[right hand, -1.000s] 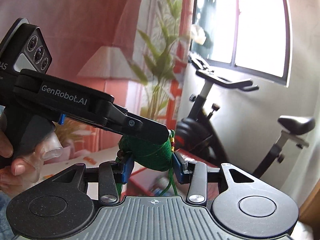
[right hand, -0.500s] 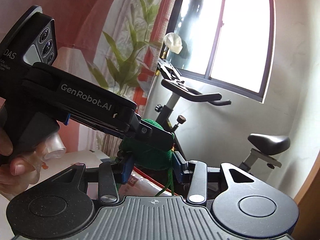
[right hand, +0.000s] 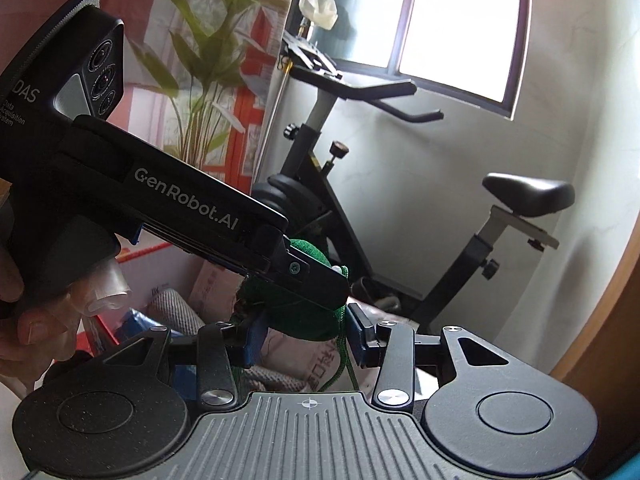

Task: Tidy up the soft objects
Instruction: 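Lift the green pouch with both grippers over the red box, then lower the green pouch into the box and open both grippers, then raise both grippers from the box and move them to the black fabric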

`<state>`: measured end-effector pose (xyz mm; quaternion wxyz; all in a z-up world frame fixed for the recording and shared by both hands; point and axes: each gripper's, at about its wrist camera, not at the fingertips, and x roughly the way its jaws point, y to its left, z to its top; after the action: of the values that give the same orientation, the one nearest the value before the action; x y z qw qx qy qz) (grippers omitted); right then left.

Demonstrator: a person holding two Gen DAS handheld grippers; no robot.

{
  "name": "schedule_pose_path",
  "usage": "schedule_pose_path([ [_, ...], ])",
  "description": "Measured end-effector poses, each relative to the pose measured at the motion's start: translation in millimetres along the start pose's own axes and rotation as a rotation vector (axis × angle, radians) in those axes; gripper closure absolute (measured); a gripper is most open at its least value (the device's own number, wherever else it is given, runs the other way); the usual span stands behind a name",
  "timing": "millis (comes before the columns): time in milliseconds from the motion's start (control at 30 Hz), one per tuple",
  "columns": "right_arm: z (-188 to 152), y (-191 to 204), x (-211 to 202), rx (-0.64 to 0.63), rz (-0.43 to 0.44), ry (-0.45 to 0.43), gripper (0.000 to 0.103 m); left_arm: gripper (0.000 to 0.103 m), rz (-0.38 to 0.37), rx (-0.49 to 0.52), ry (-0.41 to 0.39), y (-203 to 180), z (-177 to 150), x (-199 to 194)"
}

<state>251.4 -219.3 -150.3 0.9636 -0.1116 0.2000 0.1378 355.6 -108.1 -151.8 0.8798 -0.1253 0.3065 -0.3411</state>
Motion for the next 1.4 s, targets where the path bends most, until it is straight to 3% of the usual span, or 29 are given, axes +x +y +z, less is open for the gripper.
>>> schedule_pose_path([
  [200,-19.6,7.7,32.3,0.063,0.052,0.078,0.064,0.039,0.092,-0.005,0.048,22.5,-18.1,16.5],
  [367,-24.1,9.1,51.0,0.125,0.061,0.132,0.064,0.039,0.122,-0.005,0.067,40.7,-21.8,13.9],
  [600,-28.0,-1.4,56.3,0.176,-0.022,0.168,0.064,0.038,0.170,0.012,0.035,49.5,-23.5,-8.8],
  [733,-31.4,-7.3,50.0,0.216,-0.041,0.170,0.063,0.021,0.205,0.037,0.007,47.9,-19.3,-19.2],
  [933,-31.8,-10.1,33.0,0.250,-0.055,0.154,0.060,0.020,0.256,0.027,-0.029,48.1,-10.4,-37.1],
  [1000,-30.1,-10.1,26.3,0.258,-0.060,0.145,0.059,0.015,0.275,0.039,-0.044,45.5,-9.4,-47.7],
  [1100,-26.8,-9.1,15.8,0.272,-0.063,0.128,0.047,0.007,0.306,0.070,-0.061,39.3,-9.4,-63.9],
  [1400,-15.1,4.9,-22.2,0.311,-0.079,0.059,0.002,0.000,0.368,0.137,-0.129,23.9,-14.9,-119.7],
])
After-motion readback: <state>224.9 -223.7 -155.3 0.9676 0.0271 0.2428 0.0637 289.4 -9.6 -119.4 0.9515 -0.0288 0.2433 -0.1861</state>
